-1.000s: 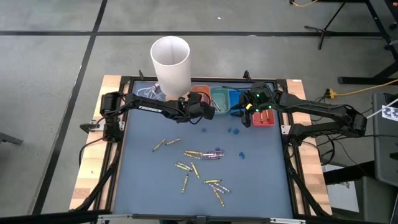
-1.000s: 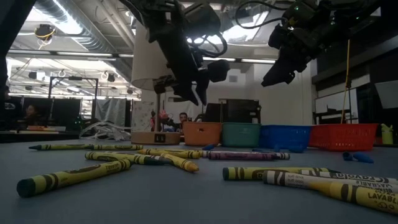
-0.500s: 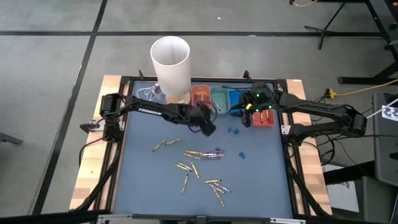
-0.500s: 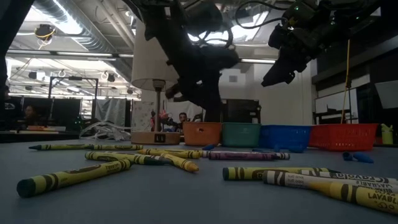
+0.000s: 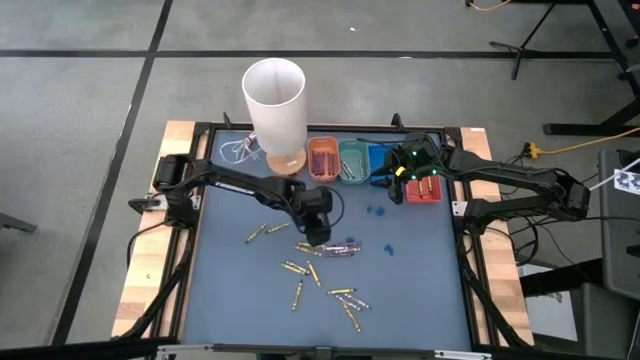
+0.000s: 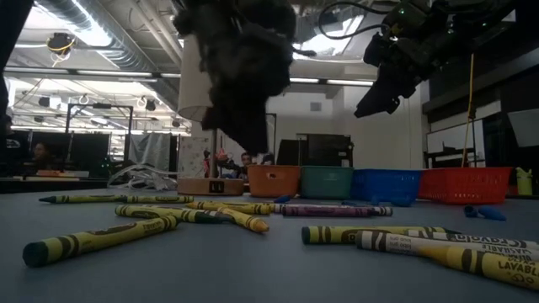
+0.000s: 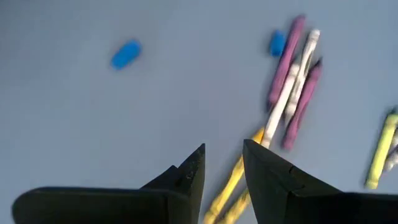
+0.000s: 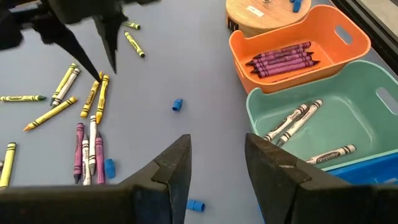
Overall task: Sort crayons
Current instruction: Put the green crayon into the orange bin
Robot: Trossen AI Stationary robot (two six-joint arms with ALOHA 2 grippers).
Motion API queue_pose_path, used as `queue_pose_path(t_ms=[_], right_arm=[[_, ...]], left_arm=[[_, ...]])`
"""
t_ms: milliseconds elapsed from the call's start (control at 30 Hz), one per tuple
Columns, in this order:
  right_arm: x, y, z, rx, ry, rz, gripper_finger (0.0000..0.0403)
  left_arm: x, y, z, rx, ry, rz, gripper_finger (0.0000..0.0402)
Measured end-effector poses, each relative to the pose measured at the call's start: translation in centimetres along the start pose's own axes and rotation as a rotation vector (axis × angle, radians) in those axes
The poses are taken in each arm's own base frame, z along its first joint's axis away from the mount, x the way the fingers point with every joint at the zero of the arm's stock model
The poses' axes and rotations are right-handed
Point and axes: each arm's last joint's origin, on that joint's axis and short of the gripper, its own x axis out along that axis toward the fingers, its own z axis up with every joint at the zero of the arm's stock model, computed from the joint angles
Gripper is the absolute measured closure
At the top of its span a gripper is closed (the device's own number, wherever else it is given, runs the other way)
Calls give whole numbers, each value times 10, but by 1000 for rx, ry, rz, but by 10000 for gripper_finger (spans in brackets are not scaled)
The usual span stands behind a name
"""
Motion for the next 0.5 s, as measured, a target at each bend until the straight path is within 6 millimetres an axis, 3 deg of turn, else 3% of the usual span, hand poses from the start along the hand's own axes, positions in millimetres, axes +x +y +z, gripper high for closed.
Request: queue_pose_path(t_ms=[300, 500], right_arm=[[9, -1, -24, 25, 64, 15, 253], [11, -1, -32, 33, 87, 18, 253]], left_arm=[[-34, -8, -29, 76, 83, 174, 312], [-39, -6, -41, 103, 153, 259, 312]])
